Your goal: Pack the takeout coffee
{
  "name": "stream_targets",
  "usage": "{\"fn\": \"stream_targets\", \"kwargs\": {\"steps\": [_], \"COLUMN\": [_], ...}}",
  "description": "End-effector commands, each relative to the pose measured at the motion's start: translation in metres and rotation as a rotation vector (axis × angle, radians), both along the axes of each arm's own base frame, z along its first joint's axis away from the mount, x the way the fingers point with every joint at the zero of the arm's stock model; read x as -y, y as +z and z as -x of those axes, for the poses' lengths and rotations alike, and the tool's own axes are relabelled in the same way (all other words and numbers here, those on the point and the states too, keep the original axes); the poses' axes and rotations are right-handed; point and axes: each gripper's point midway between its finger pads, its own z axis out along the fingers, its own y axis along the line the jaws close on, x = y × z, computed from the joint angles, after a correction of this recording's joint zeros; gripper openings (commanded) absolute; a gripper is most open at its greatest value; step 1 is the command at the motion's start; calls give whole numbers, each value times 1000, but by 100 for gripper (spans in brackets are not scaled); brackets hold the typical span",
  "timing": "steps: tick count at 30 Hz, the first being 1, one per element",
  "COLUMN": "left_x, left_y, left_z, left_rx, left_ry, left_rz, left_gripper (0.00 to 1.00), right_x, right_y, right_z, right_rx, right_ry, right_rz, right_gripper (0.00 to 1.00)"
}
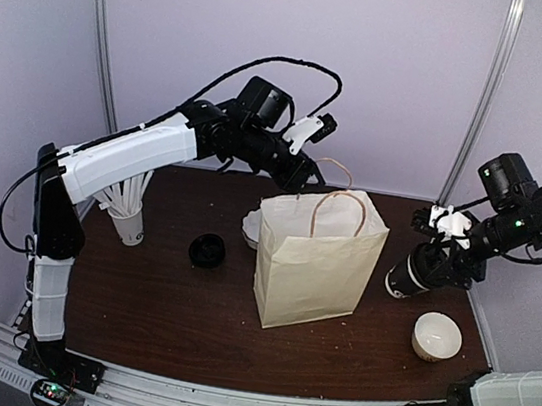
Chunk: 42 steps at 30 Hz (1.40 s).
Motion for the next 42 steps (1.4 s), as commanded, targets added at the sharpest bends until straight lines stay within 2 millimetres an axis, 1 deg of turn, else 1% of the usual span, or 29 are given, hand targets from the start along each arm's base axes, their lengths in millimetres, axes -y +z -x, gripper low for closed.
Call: {"fn": "stream_targets", "kwargs": {"steps": [1, 6, 11, 13, 17, 20, 22, 25, 29, 32, 33, 35, 39, 42], "left_x": [7, 3, -5, -6, -3, -3, -3, -1, 0, -1, -1, 0, 1, 2], "left_y": [40, 49, 54, 57, 61, 67, 68, 68, 70, 78, 83, 87, 83, 82], "left_z": [-1, 9, 13, 13, 16, 15, 14, 16, 18, 20, 22, 27, 31, 37], "left_rx": [86, 82, 97, 105, 111, 126, 128, 119, 117, 118, 123, 116, 87, 68], "left_ry": [-45, -75, -66, -67, -89, -88, -87, -100, -111, -121, -127, -151, -161, -171], "left_rz": [98, 117, 112, 115, 130, 134, 133, 134, 140, 149, 158, 167, 174, 178], "left_gripper": [37, 32, 29, 25, 18, 15, 10, 0, 0, 0, 0, 0, 0, 0], "right_x": [5, -3, -6, -5, -10, -20, -29, -42, -64, -79, -83, -90, -105, -119], "right_y": [37, 80, 106, 119, 141, 156, 163, 164, 158, 161, 161, 158, 145, 135], "right_z": [-16, -35, -49, -55, -61, -60, -57, -52, -35, -20, -16, -10, -16, -15], "right_rx": [63, 132, 205, 253, 302, 303, 292, 273, 230, 209, 207, 195, 178, 165], "right_ry": [-36, -63, -82, -95, -84, -52, -26, 20, 119, 190, 209, 236, 243, 270], "right_rz": [-26, -79, -109, -119, -151, -204, -249, -289, -313, -328, -327, -316, -285, -243], "right_gripper": [72, 73, 73, 73, 74, 74, 74, 74, 74, 74, 74, 74, 73, 73]}}
